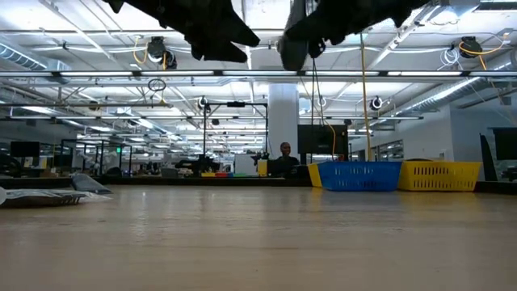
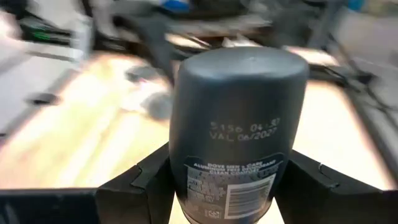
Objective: Pick & Place Travel size toiletries
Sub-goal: Put the gray deodorant into the top blue basket
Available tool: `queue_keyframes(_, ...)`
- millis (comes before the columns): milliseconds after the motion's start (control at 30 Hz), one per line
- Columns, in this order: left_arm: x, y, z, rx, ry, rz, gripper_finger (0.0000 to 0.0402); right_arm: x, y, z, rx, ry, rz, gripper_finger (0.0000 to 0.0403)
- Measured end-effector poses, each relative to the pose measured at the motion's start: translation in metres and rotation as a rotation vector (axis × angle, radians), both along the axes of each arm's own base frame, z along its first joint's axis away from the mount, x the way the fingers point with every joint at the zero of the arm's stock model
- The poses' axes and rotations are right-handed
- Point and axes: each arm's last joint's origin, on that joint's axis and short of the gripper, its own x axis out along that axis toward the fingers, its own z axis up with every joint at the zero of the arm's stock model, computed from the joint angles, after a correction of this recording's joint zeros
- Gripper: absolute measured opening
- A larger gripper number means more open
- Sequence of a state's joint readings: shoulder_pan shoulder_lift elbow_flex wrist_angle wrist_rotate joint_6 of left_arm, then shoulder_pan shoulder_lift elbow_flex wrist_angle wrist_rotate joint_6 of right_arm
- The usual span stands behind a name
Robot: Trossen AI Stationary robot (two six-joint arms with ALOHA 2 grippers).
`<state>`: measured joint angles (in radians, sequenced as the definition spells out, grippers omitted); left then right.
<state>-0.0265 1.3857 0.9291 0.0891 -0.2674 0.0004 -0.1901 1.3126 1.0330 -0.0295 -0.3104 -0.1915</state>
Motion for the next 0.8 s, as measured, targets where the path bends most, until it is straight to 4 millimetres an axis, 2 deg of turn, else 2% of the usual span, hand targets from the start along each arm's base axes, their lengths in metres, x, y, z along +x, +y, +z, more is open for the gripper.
queue_keyframes(233, -0.001, -0.003, -0.002, -0.029, 0.011, 0.008, 0.0347, -0.046, -0.022, 0.007, -0.068, 0.207, -0.369, 0.0204)
queue_keyframes(467, -0.001, -0.006, -0.001, -0.03, 0.006, -0.003, 0.0346, -0.091, -0.057, 0.011, -0.147, 0.346, -0.75, 0.0204)
queue_keyframes(800, 0.0, -0.006, -0.001, -0.054, 0.0, 0.006, 0.0347, -0.127, -0.114, -0.005, -0.092, 0.523, -1.041, 0.0204)
